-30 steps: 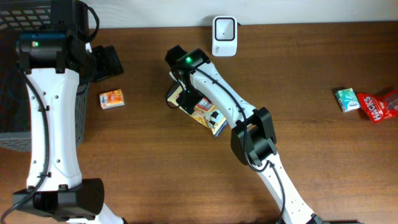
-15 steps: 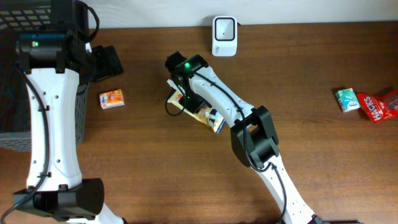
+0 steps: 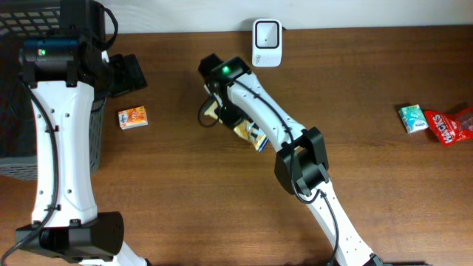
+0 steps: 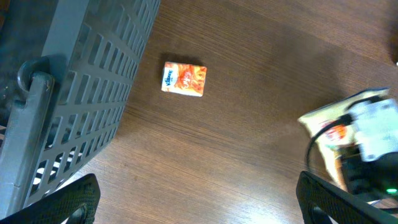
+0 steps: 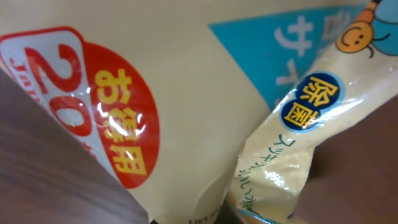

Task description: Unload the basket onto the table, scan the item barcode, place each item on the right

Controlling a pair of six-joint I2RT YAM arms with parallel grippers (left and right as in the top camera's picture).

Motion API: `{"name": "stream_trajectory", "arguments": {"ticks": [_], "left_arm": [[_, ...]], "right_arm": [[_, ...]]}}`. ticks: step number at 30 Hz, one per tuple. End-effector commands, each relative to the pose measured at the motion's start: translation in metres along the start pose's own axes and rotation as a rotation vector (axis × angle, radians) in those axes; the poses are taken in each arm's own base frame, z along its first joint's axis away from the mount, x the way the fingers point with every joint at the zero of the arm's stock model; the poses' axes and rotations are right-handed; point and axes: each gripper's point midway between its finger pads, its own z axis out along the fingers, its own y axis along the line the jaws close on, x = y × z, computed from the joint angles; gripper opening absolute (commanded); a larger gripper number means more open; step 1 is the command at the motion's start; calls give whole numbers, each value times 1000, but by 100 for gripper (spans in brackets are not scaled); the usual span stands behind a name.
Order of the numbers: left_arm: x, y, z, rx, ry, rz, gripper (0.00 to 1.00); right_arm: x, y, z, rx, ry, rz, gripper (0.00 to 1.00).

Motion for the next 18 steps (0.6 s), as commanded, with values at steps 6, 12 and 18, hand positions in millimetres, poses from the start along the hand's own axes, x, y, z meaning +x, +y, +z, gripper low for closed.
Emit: {"name": "stream_trajectory", "arguments": {"ticks": [6,12,18], "left_arm": [[-1,2,-1,-5,-5,-14,99],[-1,3,0,-6,-5,-14,99],[-1,3,1,-6,-3,-14,99]], "right_arm": [[-26,-81,-79,301,-218,181,4],[-58,-106,-99,419,-381,270,4],[-89,-137,-130,570,-550,318,4]]}}
